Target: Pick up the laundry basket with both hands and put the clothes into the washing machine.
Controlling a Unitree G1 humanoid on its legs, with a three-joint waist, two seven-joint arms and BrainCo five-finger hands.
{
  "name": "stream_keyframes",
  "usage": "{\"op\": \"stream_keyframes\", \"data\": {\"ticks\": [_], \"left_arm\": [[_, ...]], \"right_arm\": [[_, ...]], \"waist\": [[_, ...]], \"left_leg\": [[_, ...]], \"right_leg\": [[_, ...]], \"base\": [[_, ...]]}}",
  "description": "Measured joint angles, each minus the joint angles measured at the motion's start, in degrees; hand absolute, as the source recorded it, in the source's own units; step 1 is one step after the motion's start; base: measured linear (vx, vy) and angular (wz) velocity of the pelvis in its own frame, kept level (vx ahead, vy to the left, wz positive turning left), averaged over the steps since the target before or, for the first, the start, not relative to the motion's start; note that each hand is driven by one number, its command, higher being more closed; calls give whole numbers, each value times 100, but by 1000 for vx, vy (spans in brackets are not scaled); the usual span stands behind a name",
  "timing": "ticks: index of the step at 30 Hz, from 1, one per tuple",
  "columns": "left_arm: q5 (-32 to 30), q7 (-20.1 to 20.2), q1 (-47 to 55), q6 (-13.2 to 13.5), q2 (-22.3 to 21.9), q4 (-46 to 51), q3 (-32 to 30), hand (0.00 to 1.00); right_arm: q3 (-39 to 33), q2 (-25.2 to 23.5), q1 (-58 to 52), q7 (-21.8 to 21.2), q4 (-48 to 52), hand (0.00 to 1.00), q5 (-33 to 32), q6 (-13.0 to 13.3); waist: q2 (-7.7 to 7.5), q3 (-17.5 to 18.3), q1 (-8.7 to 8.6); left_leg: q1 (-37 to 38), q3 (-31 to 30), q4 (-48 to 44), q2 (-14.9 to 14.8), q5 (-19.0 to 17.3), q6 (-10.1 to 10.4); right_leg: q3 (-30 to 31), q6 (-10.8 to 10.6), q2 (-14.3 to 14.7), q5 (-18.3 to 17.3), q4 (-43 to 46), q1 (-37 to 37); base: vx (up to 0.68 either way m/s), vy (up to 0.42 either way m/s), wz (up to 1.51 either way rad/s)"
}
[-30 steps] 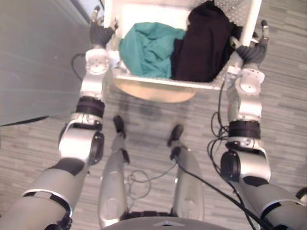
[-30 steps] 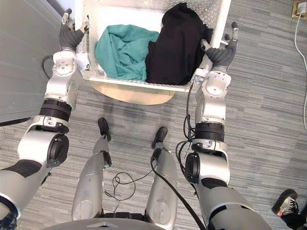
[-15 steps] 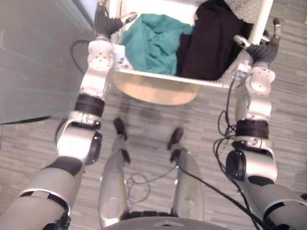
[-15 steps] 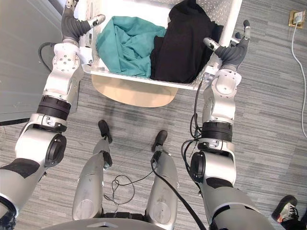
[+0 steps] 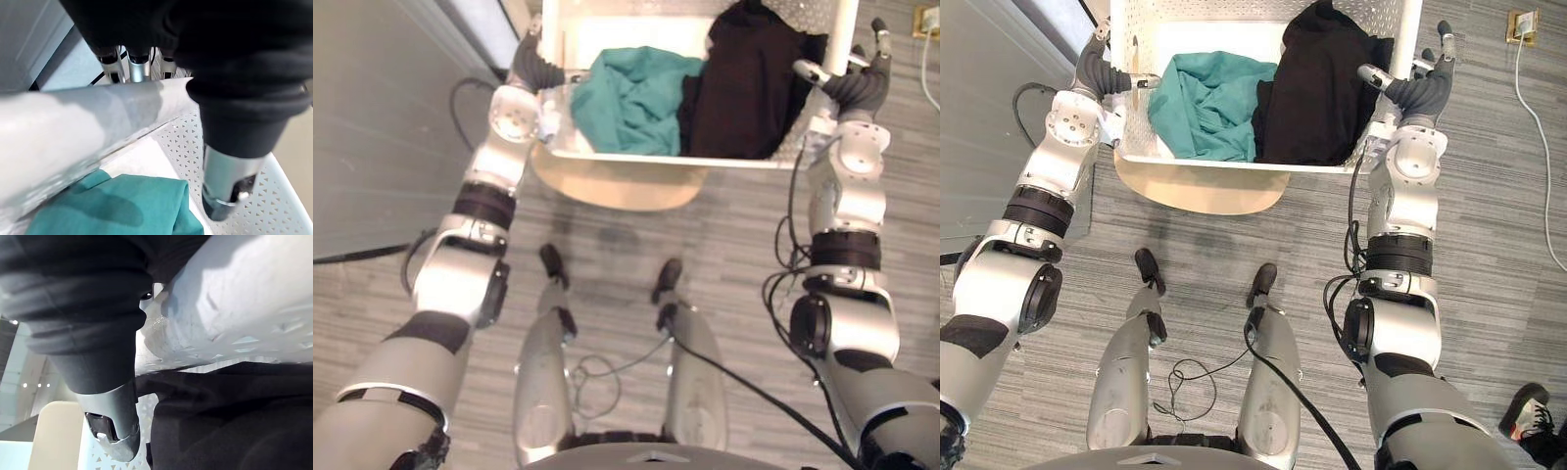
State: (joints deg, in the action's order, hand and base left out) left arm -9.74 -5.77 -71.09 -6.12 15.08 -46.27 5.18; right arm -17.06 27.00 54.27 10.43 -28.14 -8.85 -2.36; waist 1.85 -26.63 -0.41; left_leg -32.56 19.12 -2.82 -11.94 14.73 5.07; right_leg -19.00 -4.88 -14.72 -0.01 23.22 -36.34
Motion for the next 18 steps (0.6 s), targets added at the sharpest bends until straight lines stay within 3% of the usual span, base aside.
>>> {"op": "stream_keyframes", "data": {"ticks": [12,18], "left_arm": [[-414,-296,-506,-28,30,49,-52,0],[-792,-432,-509,-45,-46,133,-58,0]], "right_arm": [[-29,-192,15,2,48,0,-1,0],[-164,-224,-241,6,621,0,3,0]], "waist": [[0,0,35],[0,-1,79]], "left_leg": [[-41,43,-10,-76,1,-1],[-47,38,-11,-75,0,-1]], "right_leg": [[2,8,40,6,-21,-47],[-15,7,31,5,-9,-45]], "base": [[29,-61,-2],[13,-54,1]]}}
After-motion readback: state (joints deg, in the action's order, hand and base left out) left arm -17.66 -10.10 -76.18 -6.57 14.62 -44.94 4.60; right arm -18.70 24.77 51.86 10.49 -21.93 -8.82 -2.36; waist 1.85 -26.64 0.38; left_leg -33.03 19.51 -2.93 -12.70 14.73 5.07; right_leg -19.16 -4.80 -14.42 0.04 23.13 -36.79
